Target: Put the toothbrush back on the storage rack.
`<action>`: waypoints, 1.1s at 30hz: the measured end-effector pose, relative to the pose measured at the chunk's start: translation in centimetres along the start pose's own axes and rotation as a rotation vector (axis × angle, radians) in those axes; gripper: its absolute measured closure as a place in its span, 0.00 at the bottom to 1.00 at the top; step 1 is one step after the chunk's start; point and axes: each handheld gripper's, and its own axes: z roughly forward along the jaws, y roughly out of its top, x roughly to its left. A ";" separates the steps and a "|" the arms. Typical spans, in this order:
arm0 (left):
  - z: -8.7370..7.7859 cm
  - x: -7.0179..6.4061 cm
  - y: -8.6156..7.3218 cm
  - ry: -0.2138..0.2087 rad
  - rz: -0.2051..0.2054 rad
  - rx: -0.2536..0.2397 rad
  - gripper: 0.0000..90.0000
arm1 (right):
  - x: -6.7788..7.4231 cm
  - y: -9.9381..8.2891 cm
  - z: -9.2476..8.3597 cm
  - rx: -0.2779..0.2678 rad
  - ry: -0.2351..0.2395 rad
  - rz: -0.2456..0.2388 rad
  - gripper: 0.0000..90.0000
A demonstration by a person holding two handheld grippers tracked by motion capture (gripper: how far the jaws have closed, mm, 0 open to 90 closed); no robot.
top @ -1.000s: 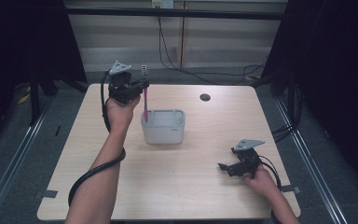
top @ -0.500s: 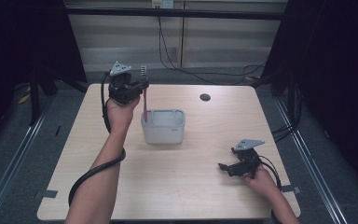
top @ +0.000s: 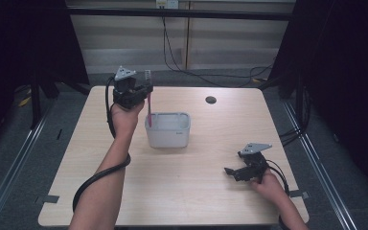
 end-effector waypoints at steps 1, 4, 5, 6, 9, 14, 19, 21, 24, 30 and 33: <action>0.0 0.0 -0.1 0.001 -0.001 0.000 0.94 | 0.0 0.0 0.0 0.000 0.000 0.000 0.11; 0.1 0.0 -0.2 0.003 0.003 0.004 0.94 | 0.0 0.0 0.0 0.000 0.000 0.000 0.11; 0.1 0.0 -0.2 0.003 0.003 0.004 0.94 | 0.0 0.0 0.0 0.000 0.000 0.000 0.11; 0.2 0.0 -0.3 0.004 -0.001 0.005 0.94 | 0.0 0.0 0.0 0.000 0.000 0.000 0.11; 0.2 0.0 -0.4 0.007 -0.003 0.007 0.94 | 0.0 0.0 0.0 0.000 0.000 0.000 0.11; 0.4 0.1 -0.8 0.010 -0.008 0.013 0.94 | 0.0 0.0 0.0 0.000 0.000 0.000 0.11; 0.5 0.2 -1.2 0.014 -0.012 0.022 0.94 | 0.0 0.0 0.0 0.000 0.000 -0.001 0.11; 0.5 0.2 -1.4 0.015 -0.012 0.023 0.94 | 0.0 0.0 0.0 0.000 0.000 -0.003 0.11; 0.5 0.2 -1.5 0.015 -0.017 0.022 0.94 | 0.0 0.0 0.0 0.000 0.000 -0.003 0.11; 0.4 0.2 -1.9 0.015 -0.016 0.029 0.94 | 0.0 0.0 0.0 0.001 0.001 -0.002 0.11; 0.3 0.2 -2.1 0.016 -0.019 0.031 0.94 | 0.0 0.0 0.0 0.001 0.001 -0.002 0.11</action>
